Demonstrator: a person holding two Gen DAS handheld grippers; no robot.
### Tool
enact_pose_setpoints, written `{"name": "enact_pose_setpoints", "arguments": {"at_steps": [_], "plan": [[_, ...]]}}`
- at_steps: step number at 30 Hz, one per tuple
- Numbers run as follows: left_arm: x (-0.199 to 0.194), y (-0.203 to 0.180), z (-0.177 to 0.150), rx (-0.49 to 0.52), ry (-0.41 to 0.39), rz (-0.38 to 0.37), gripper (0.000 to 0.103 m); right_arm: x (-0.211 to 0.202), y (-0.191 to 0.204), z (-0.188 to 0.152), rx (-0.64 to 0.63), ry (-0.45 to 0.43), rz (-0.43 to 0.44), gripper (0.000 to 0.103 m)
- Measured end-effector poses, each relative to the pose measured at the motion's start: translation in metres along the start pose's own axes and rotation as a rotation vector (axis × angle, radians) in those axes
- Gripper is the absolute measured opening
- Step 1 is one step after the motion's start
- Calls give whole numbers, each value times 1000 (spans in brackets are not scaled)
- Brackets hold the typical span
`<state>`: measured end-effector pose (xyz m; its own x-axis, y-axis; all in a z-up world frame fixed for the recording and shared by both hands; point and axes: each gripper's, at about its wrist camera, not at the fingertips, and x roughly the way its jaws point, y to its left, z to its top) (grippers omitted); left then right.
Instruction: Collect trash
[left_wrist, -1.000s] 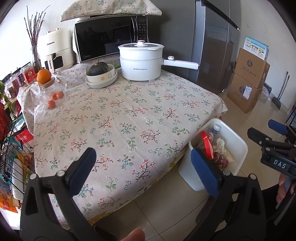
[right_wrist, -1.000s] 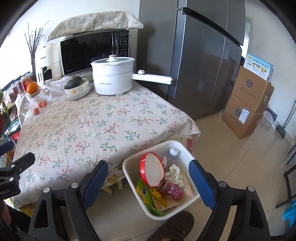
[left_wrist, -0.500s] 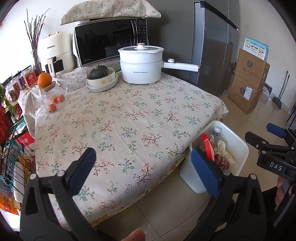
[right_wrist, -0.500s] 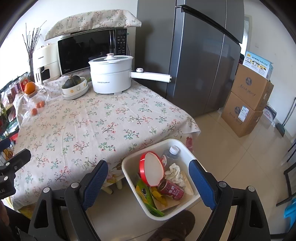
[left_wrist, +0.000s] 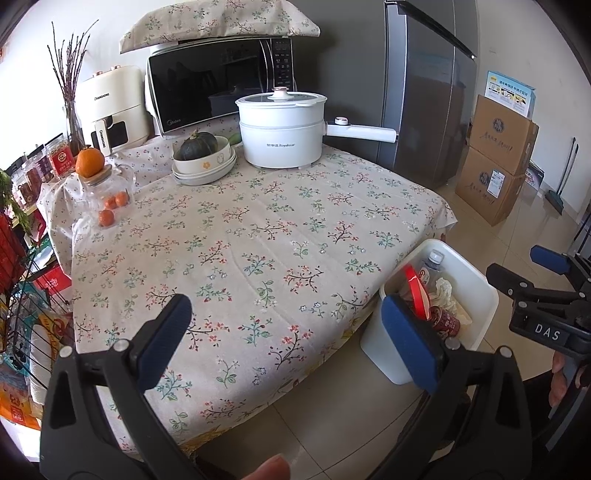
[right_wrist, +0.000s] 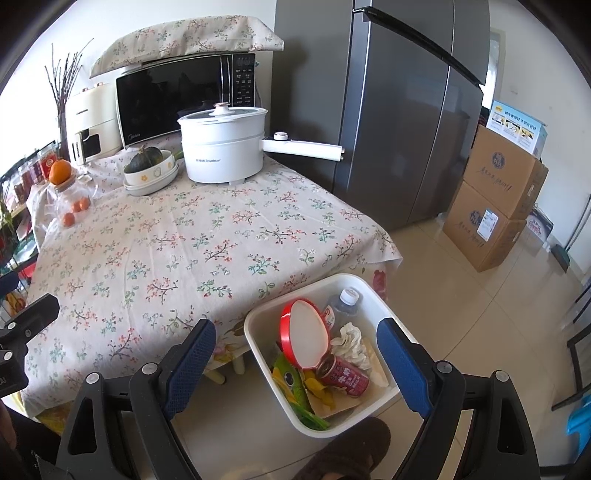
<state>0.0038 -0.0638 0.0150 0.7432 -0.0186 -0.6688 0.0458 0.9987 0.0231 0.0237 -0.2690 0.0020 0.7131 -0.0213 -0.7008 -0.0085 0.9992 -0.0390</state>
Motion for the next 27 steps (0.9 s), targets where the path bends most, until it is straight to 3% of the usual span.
{"name": "enact_pose_setpoints", "arguments": {"at_steps": [27], "plan": [[-2, -7, 1, 21, -9, 21, 102, 1, 2, -3, 10, 4, -1, 90]]}}
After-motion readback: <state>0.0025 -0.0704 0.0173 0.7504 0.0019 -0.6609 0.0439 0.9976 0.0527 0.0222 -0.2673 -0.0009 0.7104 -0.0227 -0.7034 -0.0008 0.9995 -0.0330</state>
